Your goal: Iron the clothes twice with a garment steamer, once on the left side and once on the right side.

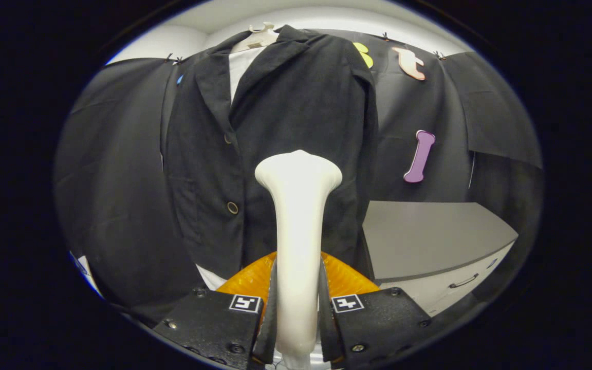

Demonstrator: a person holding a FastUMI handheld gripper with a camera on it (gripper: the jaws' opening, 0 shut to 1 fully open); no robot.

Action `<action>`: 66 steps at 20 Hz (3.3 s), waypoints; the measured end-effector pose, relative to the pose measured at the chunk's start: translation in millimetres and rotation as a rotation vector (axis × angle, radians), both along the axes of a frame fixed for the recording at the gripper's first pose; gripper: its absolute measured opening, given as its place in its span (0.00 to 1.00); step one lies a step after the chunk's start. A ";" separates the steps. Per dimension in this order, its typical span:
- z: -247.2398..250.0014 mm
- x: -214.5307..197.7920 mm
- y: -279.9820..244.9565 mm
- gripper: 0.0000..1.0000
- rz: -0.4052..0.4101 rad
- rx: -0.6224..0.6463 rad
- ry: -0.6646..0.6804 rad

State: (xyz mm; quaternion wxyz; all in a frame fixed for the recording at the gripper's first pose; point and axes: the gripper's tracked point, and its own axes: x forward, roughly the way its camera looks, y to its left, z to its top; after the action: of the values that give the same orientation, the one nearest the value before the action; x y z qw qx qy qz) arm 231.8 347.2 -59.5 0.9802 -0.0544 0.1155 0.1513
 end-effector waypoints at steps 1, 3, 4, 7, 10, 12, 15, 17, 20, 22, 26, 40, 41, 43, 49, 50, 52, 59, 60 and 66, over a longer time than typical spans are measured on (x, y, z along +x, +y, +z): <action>-5.3 0.9 0.6 0.37 -0.003 -0.006 0.004; -12.8 2.4 1.1 0.37 -0.004 -0.010 0.014; -17.5 3.2 0.6 0.37 -0.007 -0.014 0.020; -31.2 3.4 -0.3 0.37 -0.011 -0.025 0.033; -40.8 4.5 -0.5 0.37 -0.008 -0.029 0.045; -49.4 3.8 2.1 0.37 -0.001 -0.029 0.055; -65.6 -0.8 5.1 0.37 0.009 -0.033 0.083; -78.5 -1.3 6.0 0.37 0.010 -0.034 0.107; -98.0 -1.8 5.5 0.37 0.014 -0.048 0.134; -113.4 -4.9 4.0 0.37 0.017 -0.059 0.154; -139.3 -11.8 -3.5 0.37 0.014 -0.081 0.198; -27.9 -41.5 2.4 0.37 0.049 0.065 0.082; -5.5 -46.0 7.1 0.37 0.061 0.080 0.048; 35.6 -53.6 18.1 0.37 0.081 0.102 -0.013; 141.0 -68.3 62.4 0.37 0.117 0.153 -0.185; 155.1 -71.7 71.3 0.37 0.118 0.163 -0.209; 180.1 -75.8 88.9 0.37 0.129 0.178 -0.246; 256.9 -79.3 163.5 0.37 0.157 0.206 -0.365; 263.7 -76.8 172.9 0.37 0.154 0.203 -0.376; 302.4 -58.1 225.9 0.37 0.146 0.177 -0.434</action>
State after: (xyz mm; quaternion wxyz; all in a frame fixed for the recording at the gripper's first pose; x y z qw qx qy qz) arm 173.7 573.1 243.0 0.9694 -0.0076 -0.1156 0.2163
